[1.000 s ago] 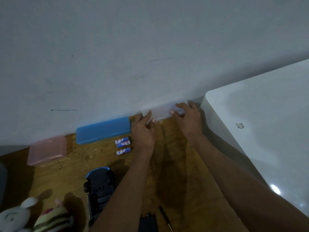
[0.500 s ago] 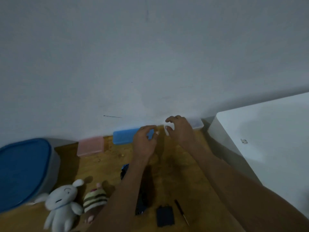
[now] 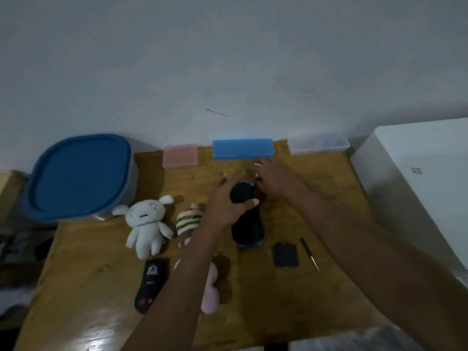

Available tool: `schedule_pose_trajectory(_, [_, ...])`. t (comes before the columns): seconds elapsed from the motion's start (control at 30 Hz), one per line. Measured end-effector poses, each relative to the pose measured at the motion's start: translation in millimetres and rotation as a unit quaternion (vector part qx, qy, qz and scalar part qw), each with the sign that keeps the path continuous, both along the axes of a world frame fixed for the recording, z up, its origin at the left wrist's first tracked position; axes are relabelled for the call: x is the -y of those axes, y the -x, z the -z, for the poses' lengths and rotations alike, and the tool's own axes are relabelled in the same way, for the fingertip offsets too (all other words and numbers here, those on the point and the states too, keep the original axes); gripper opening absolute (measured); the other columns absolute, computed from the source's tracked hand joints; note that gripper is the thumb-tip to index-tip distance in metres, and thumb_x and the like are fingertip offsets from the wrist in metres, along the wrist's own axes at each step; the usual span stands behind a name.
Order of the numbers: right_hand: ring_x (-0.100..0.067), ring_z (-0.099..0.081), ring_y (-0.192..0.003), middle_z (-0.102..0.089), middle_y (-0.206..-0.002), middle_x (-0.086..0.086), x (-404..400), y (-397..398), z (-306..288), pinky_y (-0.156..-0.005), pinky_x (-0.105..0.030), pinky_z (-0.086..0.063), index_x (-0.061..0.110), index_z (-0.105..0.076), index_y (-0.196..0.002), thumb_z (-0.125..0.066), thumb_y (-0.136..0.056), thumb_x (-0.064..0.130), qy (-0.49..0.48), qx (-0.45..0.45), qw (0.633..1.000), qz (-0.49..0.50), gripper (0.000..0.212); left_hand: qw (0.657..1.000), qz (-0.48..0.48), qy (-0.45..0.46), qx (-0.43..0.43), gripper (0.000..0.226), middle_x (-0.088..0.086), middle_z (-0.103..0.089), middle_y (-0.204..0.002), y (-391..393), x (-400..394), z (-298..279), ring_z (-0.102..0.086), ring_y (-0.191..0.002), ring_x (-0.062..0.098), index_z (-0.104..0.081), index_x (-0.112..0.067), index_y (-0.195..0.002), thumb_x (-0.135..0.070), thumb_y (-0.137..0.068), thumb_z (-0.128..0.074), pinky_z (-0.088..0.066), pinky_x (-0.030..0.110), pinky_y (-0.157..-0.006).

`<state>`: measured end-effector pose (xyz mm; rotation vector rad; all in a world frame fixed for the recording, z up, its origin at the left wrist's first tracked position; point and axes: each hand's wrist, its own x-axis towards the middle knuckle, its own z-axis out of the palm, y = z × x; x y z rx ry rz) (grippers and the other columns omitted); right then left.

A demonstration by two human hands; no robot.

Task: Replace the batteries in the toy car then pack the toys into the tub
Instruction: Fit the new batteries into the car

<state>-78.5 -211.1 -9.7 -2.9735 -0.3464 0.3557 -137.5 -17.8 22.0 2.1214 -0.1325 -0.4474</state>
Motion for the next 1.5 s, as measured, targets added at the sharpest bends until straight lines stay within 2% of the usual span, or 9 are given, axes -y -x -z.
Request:
schedule_pose_trajectory(0.3, [-0.03,-0.048,-0.104,-0.052,-0.12,-0.017,-1,33,22,-0.084,-0.04,-0.043,0.011,-0.051,-0.122,-0.043,-0.103,0.023,0.016,0.084,0.996,0.032,0.024,0.983,0.095,-0.062,-0.142,0.134,0.003,-0.011,-0.156,29,-2,3,-0.026,-0.143,0.039,-0.008,-0.051,-0.156,-0.024,-0.059,-0.097,-0.037,0.054,-0.114])
schedule_pose_trajectory(0.43, [-0.026,-0.051,-0.093,-0.053,-0.115,-0.014,0,38,23,-0.071,-0.031,-0.041,0.013,-0.049,-0.118,-0.037,-0.103,0.026,0.033,0.1,0.994,0.023,0.023,0.984,0.078,-0.038,-0.153,0.139,0.005,-0.019,-0.15,29,-4,7,-0.032,-0.139,0.037,-0.007,-0.052,-0.156,-0.017,-0.057,-0.098,-0.038,0.052,-0.114])
schedule_pose_trajectory(0.57, [-0.028,-0.057,-0.084,-0.05,-0.118,-0.015,-4,38,17,-0.052,-0.026,-0.03,0.01,-0.045,-0.122,-0.045,-0.102,0.015,0.027,0.058,0.998,0.029,0.021,0.984,0.058,0.025,-0.166,0.153,0.004,-0.037,-0.149,26,-5,15,-0.044,-0.136,0.033,-0.006,-0.064,-0.148,-0.037,-0.03,-0.1,-0.044,0.054,-0.109])
schedule_pose_trajectory(0.67, [-0.029,-0.058,-0.094,-0.053,-0.122,-0.015,-6,36,15,-0.068,-0.036,-0.048,0.01,-0.045,-0.124,-0.045,-0.102,0.015,0.007,0.04,0.998,0.043,0.023,0.983,0.044,0.057,-0.17,0.151,0.004,-0.041,-0.15,28,-4,17,-0.047,-0.135,0.03,-0.008,-0.058,-0.151,-0.031,-0.036,-0.101,-0.045,0.054,-0.11])
schedule_pose_trajectory(0.8, [-0.03,-0.06,-0.106,-0.063,-0.117,-0.01,0,40,2,-0.086,-0.041,-0.051,0.011,-0.06,-0.123,-0.044,-0.106,0.028,-0.133,-0.004,0.98,0.149,0.029,0.984,0.015,0.084,-0.157,0.157,0.003,-0.046,-0.144,29,-2,21,-0.052,-0.128,0.031,-0.003,-0.065,-0.146,-0.043,-0.022,-0.097,-0.05,0.056,-0.104])
schedule_pose_trajectory(1.03, [-0.003,-0.052,-0.071,-0.06,-0.076,0.009,7,53,-61,-0.063,-0.015,-0.04,0.011,-0.069,-0.085,-0.058,-0.102,0.026,-0.4,0.038,0.862,0.308,0.026,0.981,0.005,0.16,-0.113,0.147,-0.004,-0.053,-0.143,27,3,-14,-0.054,-0.129,0.023,-0.002,-0.045,-0.158,-0.021,-0.05,-0.1,-0.049,0.051,-0.106])
schedule_pose_trajectory(1.17, [-0.001,-0.056,-0.069,-0.064,-0.076,0.009,2,48,-92,-0.058,-0.009,-0.04,0.01,-0.074,-0.085,-0.066,-0.097,0.024,-0.487,0.082,0.804,0.331,0.02,0.982,0.003,0.172,-0.073,0.134,-0.005,-0.046,-0.15,19,3,-44,-0.049,-0.133,0.02,-0.002,-0.035,-0.161,-0.006,-0.066,-0.093,-0.049,0.042,-0.105])
schedule_pose_trajectory(1.33, [-0.008,-0.064,-0.08,-0.073,-0.087,0.002,-12,47,-116,-0.071,-0.023,-0.049,0.017,-0.077,-0.087,-0.074,-0.09,0.021,-0.505,0.107,0.799,0.309,0.006,0.985,0.015,0.169,-0.034,0.123,-0.009,-0.046,-0.145,7,-1,-65,-0.053,-0.119,0.011,-0.001,-0.035,-0.161,-0.008,-0.076,-0.087,-0.05,0.024,-0.093])
schedule_pose_trajectory(1.5, [-0.008,-0.066,-0.079,-0.074,-0.09,0.003,-25,52,-123,-0.068,-0.016,-0.047,0.013,-0.078,-0.091,-0.077,-0.088,0.022,-0.444,0.151,0.836,0.284,0.009,0.986,0.04,0.162,-0.023,0.12,-0.019,-0.049,-0.127,3,-7,-71,-0.055,-0.099,-0.009,0.001,-0.036,-0.16,-0.003,-0.08,-0.082,-0.051,0.008,-0.071])
